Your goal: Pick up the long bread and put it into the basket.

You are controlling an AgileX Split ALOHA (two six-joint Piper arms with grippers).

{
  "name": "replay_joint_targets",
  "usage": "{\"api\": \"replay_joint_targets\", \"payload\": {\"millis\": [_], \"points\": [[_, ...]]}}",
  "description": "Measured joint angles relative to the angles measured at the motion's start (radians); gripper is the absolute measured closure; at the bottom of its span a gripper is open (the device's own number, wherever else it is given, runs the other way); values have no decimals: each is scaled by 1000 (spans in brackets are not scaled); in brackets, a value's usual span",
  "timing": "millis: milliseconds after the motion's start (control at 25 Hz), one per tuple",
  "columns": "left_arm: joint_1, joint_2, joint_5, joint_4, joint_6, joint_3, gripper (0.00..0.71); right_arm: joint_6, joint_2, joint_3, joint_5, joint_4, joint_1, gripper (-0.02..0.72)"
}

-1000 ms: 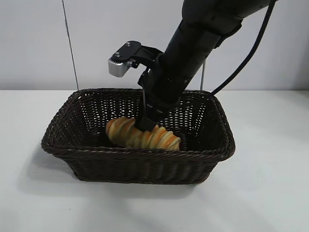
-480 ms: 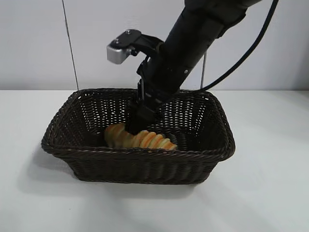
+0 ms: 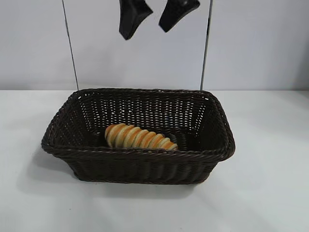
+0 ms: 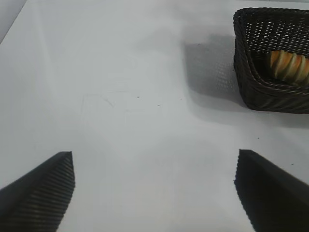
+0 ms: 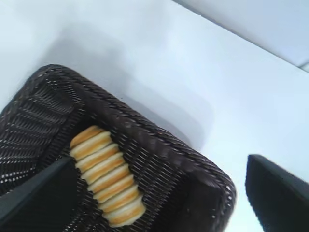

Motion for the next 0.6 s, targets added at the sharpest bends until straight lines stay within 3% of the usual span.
{"api": "replay_joint_targets", "payload": {"millis": [160, 600], "points": [[0, 0, 0, 0, 0, 0, 63, 25, 0, -2, 53, -4, -87, 29], [0, 0, 0, 0, 0, 0, 63, 15, 0, -3, 121, -11, -465, 29]]}}
